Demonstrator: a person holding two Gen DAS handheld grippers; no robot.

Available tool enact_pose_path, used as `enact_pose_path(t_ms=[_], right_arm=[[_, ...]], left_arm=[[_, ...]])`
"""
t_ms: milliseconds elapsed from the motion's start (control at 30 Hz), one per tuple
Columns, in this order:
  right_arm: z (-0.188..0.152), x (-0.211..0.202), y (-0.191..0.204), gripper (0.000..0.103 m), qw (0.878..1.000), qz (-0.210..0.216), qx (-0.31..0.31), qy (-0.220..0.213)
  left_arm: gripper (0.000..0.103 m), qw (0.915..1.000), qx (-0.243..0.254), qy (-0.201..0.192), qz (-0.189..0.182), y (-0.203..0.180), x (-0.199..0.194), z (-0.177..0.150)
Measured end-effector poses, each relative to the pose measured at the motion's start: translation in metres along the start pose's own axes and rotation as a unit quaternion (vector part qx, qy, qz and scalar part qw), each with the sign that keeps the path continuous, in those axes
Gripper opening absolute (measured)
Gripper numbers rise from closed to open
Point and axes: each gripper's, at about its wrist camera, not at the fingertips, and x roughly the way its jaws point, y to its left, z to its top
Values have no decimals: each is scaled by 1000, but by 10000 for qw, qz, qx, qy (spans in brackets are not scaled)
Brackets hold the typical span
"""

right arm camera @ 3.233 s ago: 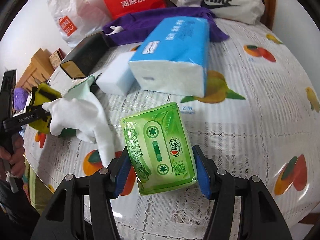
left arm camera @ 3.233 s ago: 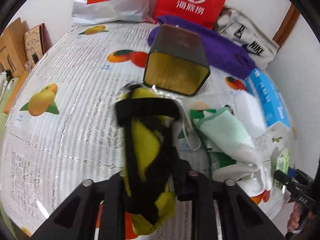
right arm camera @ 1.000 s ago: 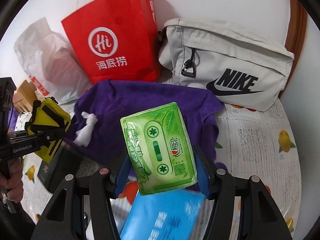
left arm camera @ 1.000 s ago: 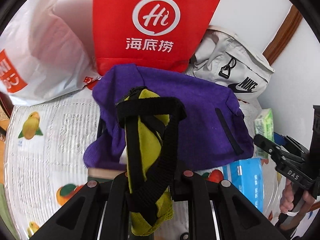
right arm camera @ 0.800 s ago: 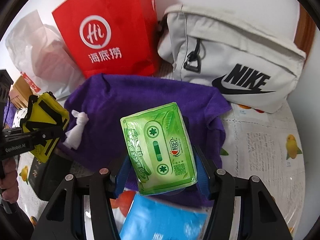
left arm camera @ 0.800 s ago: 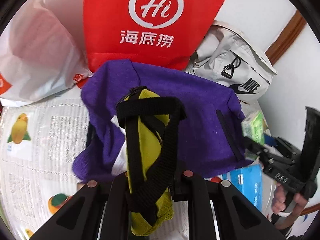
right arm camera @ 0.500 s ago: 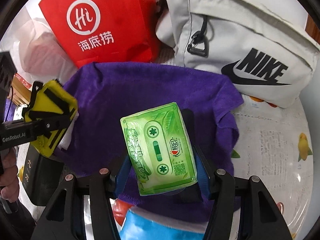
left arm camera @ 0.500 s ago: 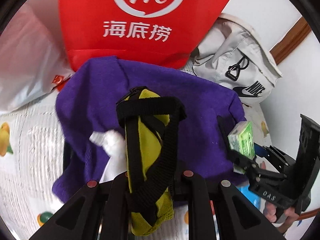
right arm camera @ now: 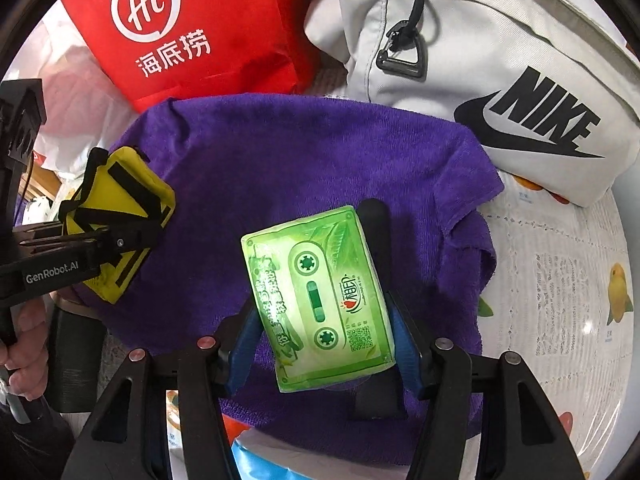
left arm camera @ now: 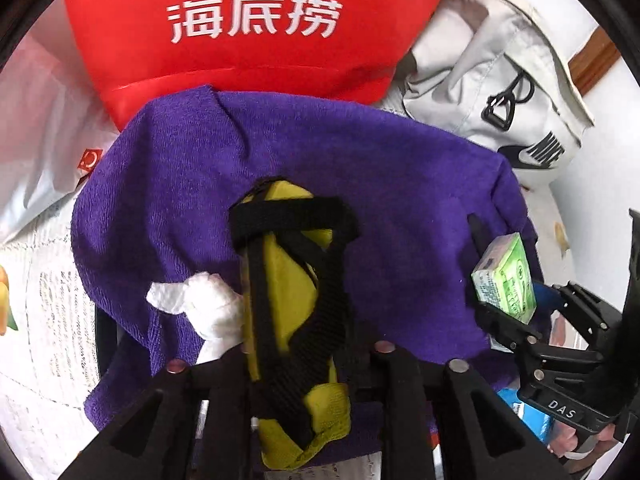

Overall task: Organize soft objects
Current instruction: 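Open both tools to set the pouch and tissue pack onto the purple towel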

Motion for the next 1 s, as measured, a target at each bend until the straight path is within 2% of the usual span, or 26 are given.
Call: enact_pose_path(t_ms=[33, 67, 133, 233, 400, 533, 700, 867, 1000], right_arm=[[0, 3, 0, 65, 10000, -5, -29, -9], [0, 2, 0, 68, 10000, -29, -44, -26], [5, 7, 2, 81, 9999, -66, -18, -95], [5, 1, 3, 82, 9998, -90, -65, -157], [1, -14, 4, 82, 9996, -80, -22, -274], [-6, -25, 5, 82, 9997, -46, -46, -242], [-21, -45, 10, 82, 9996, -59, -110, -268], [-45, -81, 20, 82, 9982, -83, -91, -583], [-69, -109, 23, 80, 9971, 88, 93, -748]], left_arm=[[35, 10000, 13, 21, 7, -1, 1, 1], [48, 10000, 21, 12, 12, -2, 0, 1], [65, 9999, 44, -126, 10, -2, -6, 0], [66, 9995, 70, -309, 46, -3, -18, -1], [67, 9969, 357, -460, 529, -9, -38, -9], [67, 9948, 371, -608, 734, -5, -56, -20], [67, 9937, 259, -803, 731, 4, -86, -35], [67, 9885, 270, -1247, 816, -1, -123, -64], [67, 9861, 274, -1401, 850, -4, -149, -91]])
